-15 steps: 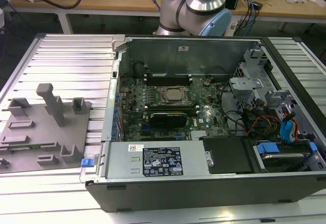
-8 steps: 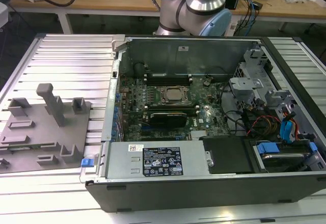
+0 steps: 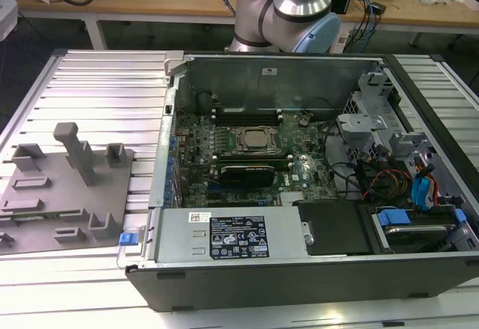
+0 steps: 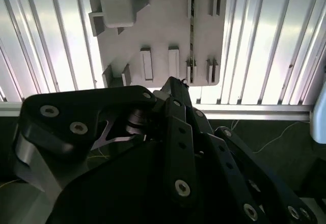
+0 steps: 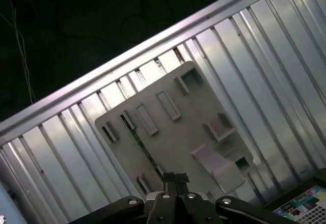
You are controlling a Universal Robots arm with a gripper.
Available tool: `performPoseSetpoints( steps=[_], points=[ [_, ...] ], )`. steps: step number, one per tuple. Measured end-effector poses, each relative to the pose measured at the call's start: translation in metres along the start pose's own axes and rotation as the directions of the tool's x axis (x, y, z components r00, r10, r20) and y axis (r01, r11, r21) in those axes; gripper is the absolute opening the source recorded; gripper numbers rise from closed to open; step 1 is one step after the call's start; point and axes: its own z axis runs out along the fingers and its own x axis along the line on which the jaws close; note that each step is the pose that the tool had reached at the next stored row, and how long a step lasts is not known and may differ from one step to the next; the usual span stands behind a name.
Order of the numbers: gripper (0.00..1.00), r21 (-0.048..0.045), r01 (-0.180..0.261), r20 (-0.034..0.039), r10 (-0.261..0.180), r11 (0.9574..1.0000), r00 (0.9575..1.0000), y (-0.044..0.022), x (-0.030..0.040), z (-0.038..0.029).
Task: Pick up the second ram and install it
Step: 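Pick up the second ram and move it above second insertion slot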
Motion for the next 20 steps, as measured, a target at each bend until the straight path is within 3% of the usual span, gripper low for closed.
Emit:
performPoseSetpoints(
  steps=[5,12,19,20],
  points=[
    [0.11,-0.0017,0.067,-0.0013,-0.067,0.9977,0.9977,0.0000,0.0000,0.0000],
    [0.11,-0.0044,0.166,-0.0029,-0.166,0.9861,0.9861,0.0000,0.0000,0.0000],
    [0.11,-0.0075,0.272,-0.0044,-0.273,0.9621,0.9621,0.0000,0.0000,0.0000],
    [0.11,-0.0082,0.292,-0.0047,-0.292,0.9565,0.9565,0.0000,0.0000,0.0000]
  ],
)
